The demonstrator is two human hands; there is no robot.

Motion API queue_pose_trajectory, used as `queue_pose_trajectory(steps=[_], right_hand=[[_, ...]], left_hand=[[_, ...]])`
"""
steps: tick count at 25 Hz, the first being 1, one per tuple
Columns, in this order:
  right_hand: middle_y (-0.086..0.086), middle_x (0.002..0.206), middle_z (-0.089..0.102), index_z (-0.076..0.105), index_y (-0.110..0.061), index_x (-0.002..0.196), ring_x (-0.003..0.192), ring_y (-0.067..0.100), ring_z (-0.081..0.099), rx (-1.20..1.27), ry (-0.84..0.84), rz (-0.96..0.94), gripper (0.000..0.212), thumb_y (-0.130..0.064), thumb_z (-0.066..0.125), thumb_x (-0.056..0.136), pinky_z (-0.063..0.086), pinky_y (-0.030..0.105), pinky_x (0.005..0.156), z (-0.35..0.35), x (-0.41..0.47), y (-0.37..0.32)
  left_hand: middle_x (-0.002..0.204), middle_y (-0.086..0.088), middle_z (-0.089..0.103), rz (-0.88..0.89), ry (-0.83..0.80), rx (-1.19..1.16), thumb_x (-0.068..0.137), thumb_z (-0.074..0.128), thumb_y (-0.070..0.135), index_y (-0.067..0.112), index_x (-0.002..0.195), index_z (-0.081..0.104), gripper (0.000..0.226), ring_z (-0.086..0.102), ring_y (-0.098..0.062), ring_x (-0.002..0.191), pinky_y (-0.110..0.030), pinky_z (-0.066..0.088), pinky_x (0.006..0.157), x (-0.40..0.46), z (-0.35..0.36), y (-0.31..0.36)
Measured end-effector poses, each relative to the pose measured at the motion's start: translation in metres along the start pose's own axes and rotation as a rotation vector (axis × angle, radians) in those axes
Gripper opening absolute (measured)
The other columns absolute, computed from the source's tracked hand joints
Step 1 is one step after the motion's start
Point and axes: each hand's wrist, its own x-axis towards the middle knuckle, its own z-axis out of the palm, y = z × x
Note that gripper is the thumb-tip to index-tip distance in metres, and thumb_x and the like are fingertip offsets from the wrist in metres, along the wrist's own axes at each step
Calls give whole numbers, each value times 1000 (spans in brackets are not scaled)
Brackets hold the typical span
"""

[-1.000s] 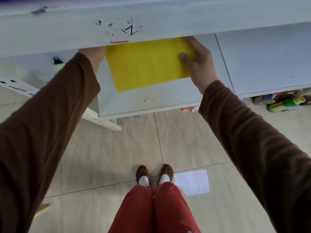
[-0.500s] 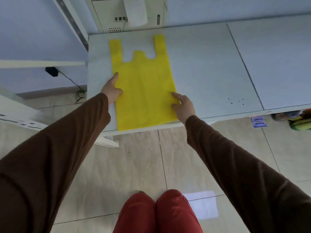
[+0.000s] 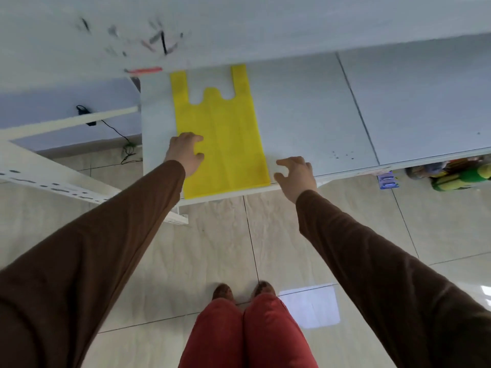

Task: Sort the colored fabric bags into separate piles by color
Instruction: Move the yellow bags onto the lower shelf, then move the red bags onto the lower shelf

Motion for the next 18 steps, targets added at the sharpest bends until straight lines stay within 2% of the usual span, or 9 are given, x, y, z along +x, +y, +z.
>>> queue_pose_trajectory(steps=[6,10,18], right_hand=[[-1,134,52,62,-28,124,122,26,43,-68,100,-72,35,-27,58,89,39,43,103,-131,-115,-6],[-1,133,54,62,-26,124,121,27,46,-96,226,-113,34,-25,58,90,39,38,99,-215,-179,-12],[0,127,59,60,-27,127,116,25,51,-68,477,-181,35,-30,55,93,43,43,95,-357,-246,9]], left_hand=[[147,-2,44,257,8,-43,94,55,20,19,137,52,43,36,-27,134,-33,29,108,-129,-80,118],[144,0,48,387,41,-77,93,56,18,19,135,54,42,40,-26,130,-29,28,108,-201,-120,186],[140,4,50,647,120,-89,95,52,22,21,136,51,41,40,-19,129,-28,29,109,-263,-170,326]])
